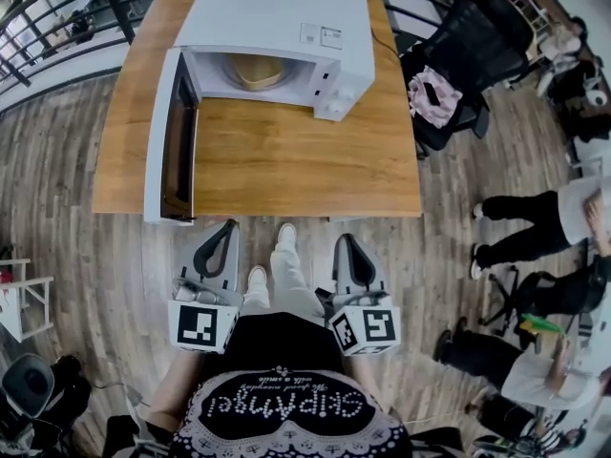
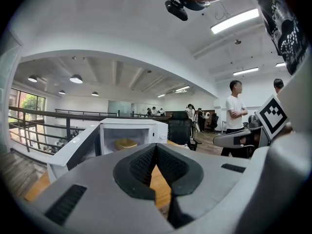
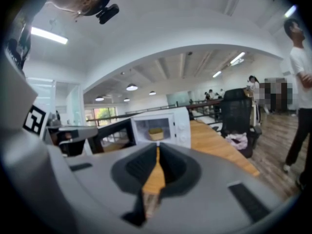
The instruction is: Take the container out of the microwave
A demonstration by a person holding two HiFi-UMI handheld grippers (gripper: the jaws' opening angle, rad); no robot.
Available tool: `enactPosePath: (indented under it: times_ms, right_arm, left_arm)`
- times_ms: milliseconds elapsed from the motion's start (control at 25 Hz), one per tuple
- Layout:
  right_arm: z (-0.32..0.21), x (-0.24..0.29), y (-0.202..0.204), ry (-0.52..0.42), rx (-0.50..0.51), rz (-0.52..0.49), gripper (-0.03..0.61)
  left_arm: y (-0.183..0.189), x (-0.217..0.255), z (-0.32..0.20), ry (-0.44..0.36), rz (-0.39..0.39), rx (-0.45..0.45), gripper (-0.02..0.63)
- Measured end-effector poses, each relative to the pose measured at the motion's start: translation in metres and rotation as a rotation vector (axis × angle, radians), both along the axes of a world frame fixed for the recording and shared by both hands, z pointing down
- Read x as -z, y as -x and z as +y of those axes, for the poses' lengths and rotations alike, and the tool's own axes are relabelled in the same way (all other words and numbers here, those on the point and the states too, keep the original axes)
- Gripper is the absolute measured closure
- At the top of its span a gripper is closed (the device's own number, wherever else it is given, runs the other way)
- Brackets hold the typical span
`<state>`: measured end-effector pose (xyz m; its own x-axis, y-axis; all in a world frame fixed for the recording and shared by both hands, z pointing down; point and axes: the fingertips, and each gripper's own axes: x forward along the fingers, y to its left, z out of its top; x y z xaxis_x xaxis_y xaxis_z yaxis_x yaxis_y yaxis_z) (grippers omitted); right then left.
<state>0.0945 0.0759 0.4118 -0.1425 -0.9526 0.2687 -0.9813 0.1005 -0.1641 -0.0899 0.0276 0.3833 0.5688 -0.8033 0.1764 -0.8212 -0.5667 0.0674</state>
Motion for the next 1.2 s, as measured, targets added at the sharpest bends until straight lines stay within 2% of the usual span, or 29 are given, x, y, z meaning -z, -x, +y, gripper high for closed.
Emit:
enactPosePath:
  times_ms: [640,920,1200]
  right_arm:
    - [-0.140,0.003,-0.043,-0.018,0.145,0.000,0.540]
    - [-0.174,0.000,-0.065,-0.017,0.182,-0.005,0.540]
    - [-0.186,-0.006,-0.079,-0.001,0.185,-0.004,0.540]
  left_arm:
    - [-0.042,0.009,-0.111,-0.023,-0.006,0.129,0.586]
    - [-0.061,0.010,-0.141,-0.036,-0.007,0.176,0.586]
    - [-0.072,0.009,-0.153,-0.039,-0.003,0.189,0.586]
